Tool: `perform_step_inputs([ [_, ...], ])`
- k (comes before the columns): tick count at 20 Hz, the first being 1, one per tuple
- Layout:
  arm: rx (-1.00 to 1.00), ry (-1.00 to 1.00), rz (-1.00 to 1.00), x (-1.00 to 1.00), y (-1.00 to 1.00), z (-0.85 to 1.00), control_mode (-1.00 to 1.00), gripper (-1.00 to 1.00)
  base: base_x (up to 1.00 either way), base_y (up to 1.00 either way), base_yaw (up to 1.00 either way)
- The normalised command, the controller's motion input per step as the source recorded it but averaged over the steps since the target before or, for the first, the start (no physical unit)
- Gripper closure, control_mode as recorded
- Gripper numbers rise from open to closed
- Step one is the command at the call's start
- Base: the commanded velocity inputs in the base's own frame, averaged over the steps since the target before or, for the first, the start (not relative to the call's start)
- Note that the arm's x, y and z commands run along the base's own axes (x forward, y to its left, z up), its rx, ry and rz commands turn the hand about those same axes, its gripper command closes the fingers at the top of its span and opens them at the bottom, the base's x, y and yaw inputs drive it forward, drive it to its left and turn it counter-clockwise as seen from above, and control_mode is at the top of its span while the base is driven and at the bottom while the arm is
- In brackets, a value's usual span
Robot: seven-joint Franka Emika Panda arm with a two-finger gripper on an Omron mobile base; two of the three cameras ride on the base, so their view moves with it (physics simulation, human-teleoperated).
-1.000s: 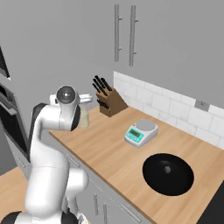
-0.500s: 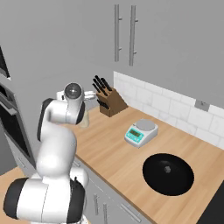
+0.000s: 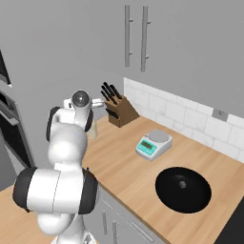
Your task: Grab a lemon wedge from the fridge and one ice cube from the ice bowl, and put them in the glass of lemonade.
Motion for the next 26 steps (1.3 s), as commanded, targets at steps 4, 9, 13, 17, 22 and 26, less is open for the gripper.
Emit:
perform_step_inputs([
  [4, 0.00, 0.00, 0.00, 0.29, 0.06, -0.23, -1.00, 1.00, 0.00, 0.00, 0.00],
  [9, 0.00, 0.00, 0.00, 0.31, 0.08, -0.28, -1.00, 1.00, 0.00, 0.00, 0.00],
  [13, 0.00, 0.00, 0.00, 0.32, 0.10, -0.26, -1.00, 1.00, 0.00, 0.00, 0.00],
  [17, 0.00, 0.00, 0.00, 0.33, 0.07, -0.25, -1.00, 1.00, 0.00, 0.00, 0.00],
  [22, 0.00, 0.00, 0.00, 0.37, 0.05, -0.22, -1.00, 1.00, 0.00, 0.00, 0.00],
  [26, 0.00, 0.00, 0.01, 0.21, 0.00, -0.21, -1.00, 1.00, 0.00, 0.00, 0.00],
])
